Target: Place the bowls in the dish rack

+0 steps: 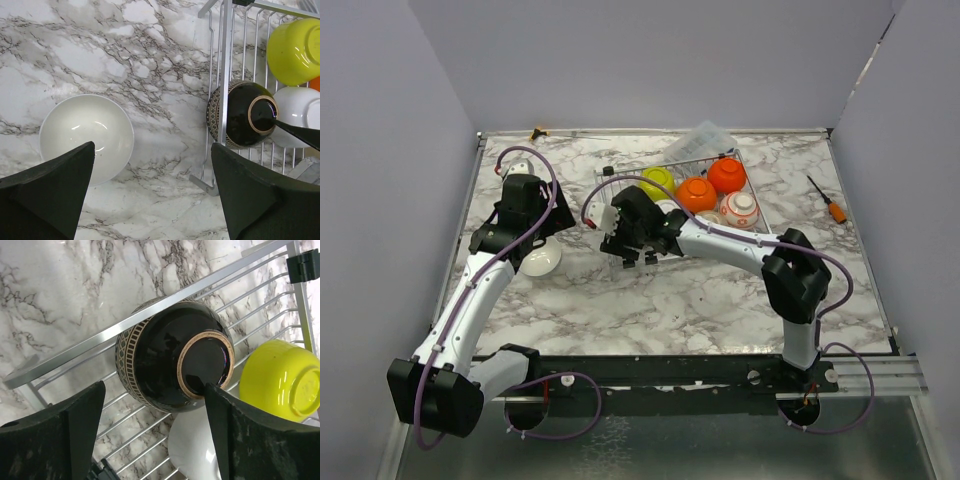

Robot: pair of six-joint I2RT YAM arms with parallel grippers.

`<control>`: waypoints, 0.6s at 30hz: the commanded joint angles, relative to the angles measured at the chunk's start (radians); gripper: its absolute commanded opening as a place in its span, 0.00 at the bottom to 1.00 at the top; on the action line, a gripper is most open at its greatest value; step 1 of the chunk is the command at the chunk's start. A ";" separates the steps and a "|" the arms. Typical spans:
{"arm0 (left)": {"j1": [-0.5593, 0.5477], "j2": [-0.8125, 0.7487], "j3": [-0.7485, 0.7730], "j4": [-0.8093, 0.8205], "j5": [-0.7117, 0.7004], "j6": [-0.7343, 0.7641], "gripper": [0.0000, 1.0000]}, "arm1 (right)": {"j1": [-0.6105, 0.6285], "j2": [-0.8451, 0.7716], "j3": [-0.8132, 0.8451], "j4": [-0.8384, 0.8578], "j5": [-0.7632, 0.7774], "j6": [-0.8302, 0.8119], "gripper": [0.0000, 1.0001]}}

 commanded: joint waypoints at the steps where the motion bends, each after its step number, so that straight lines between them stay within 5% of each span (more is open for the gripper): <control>1: 0.006 0.005 -0.013 0.010 0.025 -0.008 0.99 | 0.000 -0.049 -0.016 -0.082 -0.063 0.069 0.83; 18: 0.005 -0.003 -0.089 0.021 -0.062 -0.084 0.99 | -0.058 0.019 0.100 0.147 0.244 0.569 0.68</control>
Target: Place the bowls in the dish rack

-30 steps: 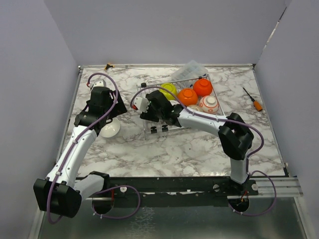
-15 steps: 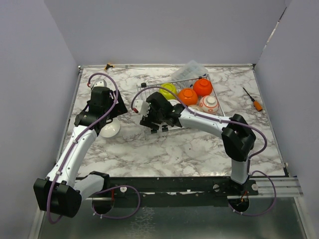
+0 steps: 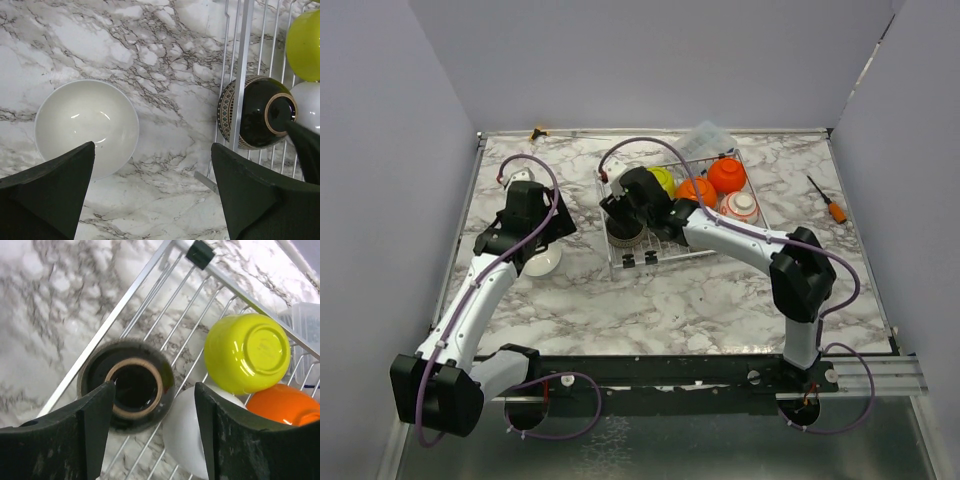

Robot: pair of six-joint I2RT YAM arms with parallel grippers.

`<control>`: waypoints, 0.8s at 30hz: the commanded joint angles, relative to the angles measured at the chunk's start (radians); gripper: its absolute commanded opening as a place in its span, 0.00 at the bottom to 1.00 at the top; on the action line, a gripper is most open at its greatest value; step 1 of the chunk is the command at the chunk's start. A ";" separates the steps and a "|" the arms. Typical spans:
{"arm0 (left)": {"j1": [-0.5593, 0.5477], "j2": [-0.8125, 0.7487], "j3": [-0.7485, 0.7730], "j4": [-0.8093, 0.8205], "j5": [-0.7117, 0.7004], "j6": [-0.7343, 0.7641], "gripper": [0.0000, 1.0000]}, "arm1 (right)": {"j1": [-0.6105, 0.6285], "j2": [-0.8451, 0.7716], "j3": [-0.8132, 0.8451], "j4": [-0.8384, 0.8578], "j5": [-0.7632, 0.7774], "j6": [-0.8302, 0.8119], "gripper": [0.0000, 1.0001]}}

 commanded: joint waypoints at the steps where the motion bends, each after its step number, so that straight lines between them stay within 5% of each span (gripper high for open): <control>1: 0.005 -0.009 -0.049 0.012 -0.082 -0.061 0.99 | -0.032 0.080 0.085 0.044 0.084 0.236 0.67; 7: 0.006 -0.029 -0.127 0.010 -0.172 -0.139 0.99 | -0.070 0.166 0.169 -0.019 -0.029 0.407 0.62; 24: 0.006 -0.077 -0.319 -0.004 -0.355 -0.399 0.99 | -0.071 0.174 0.178 -0.265 -0.241 0.477 0.52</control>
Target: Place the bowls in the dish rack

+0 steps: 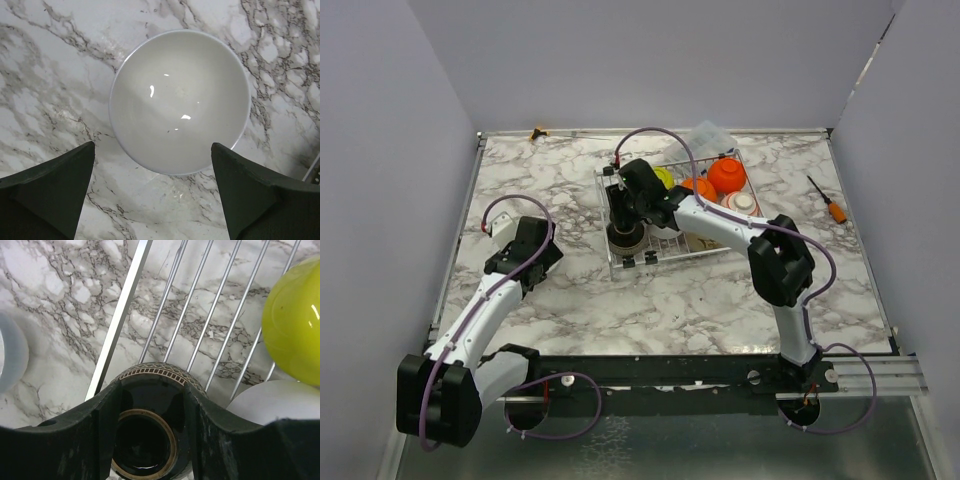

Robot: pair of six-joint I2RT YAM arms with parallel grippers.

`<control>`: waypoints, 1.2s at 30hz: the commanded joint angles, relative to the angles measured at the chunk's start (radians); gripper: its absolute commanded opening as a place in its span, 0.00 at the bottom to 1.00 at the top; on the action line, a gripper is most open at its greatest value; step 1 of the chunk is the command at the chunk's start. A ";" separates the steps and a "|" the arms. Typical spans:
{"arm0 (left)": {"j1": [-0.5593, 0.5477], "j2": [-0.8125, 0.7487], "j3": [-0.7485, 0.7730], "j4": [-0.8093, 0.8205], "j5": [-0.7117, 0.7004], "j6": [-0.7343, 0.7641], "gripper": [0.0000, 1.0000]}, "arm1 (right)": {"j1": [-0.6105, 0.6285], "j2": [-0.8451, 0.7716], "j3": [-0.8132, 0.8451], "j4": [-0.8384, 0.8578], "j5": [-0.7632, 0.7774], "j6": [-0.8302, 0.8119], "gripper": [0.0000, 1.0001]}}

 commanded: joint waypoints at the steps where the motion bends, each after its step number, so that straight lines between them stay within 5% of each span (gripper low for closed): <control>1: 0.006 -0.032 -0.056 0.015 -0.071 -0.096 0.99 | 0.007 -0.018 0.002 -0.178 -0.103 0.028 0.52; 15: 0.007 -0.029 -0.133 0.118 -0.094 -0.159 0.88 | 0.007 -0.156 0.068 -0.200 -0.079 0.073 0.55; 26: 0.007 0.017 -0.166 0.177 -0.101 -0.166 0.49 | 0.006 -0.368 -0.124 -0.078 -0.106 0.118 0.56; 33: 0.010 0.018 -0.136 0.170 -0.083 -0.134 0.02 | 0.006 -0.468 -0.245 -0.041 -0.191 0.140 0.56; 36: 0.011 0.008 -0.090 0.156 -0.066 -0.086 0.00 | 0.007 -0.514 -0.300 -0.021 -0.210 0.156 0.56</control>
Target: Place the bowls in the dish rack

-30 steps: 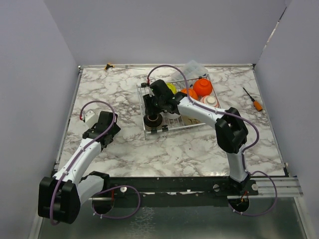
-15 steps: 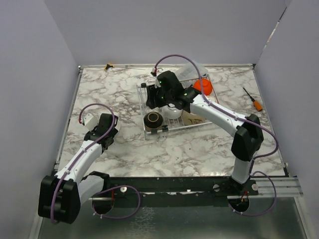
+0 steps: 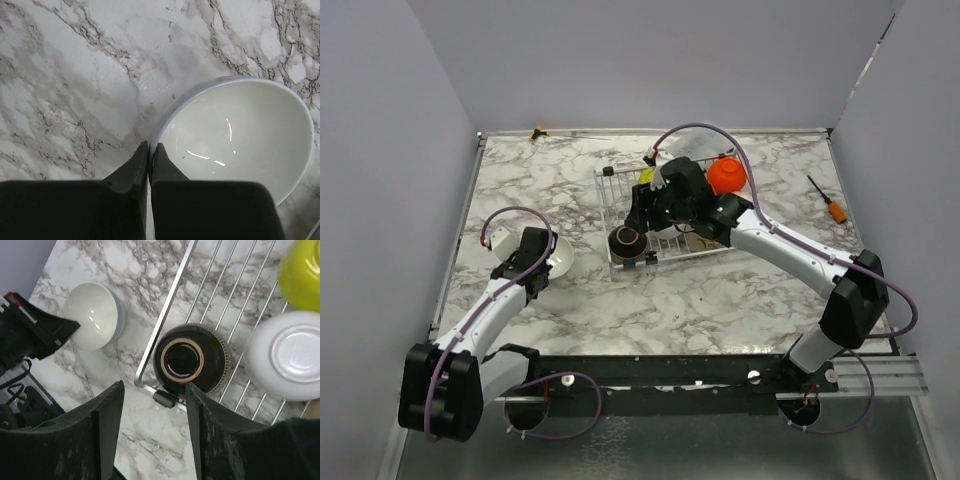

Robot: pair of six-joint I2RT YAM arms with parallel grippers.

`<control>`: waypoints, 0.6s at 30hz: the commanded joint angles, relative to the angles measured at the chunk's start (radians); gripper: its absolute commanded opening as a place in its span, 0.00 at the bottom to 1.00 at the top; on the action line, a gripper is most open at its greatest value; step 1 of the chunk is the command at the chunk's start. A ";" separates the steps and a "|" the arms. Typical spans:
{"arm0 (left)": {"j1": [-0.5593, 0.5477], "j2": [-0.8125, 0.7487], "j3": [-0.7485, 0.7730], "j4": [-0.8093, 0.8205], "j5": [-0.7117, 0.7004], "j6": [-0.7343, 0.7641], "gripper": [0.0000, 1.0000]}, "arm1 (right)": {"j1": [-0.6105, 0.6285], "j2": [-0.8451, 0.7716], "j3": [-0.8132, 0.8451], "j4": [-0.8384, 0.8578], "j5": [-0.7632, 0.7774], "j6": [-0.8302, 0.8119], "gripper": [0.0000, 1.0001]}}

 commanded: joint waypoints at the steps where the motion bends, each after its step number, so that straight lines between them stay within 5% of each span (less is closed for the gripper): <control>1: 0.005 -0.020 0.084 -0.003 0.010 0.071 0.00 | 0.007 -0.085 -0.071 0.047 -0.066 0.034 0.56; 6: 0.005 -0.082 0.173 -0.033 -0.019 0.108 0.00 | 0.006 -0.149 -0.143 0.112 -0.091 0.082 0.60; 10: 0.006 -0.121 0.269 -0.040 0.019 0.167 0.00 | 0.006 -0.197 -0.208 0.204 -0.131 0.127 0.76; 15: 0.005 -0.087 0.411 -0.025 0.319 0.256 0.00 | 0.006 -0.328 -0.407 0.536 -0.127 0.298 0.99; 18: 0.006 -0.054 0.474 -0.018 0.509 0.262 0.00 | 0.007 -0.367 -0.459 0.650 -0.124 0.374 1.00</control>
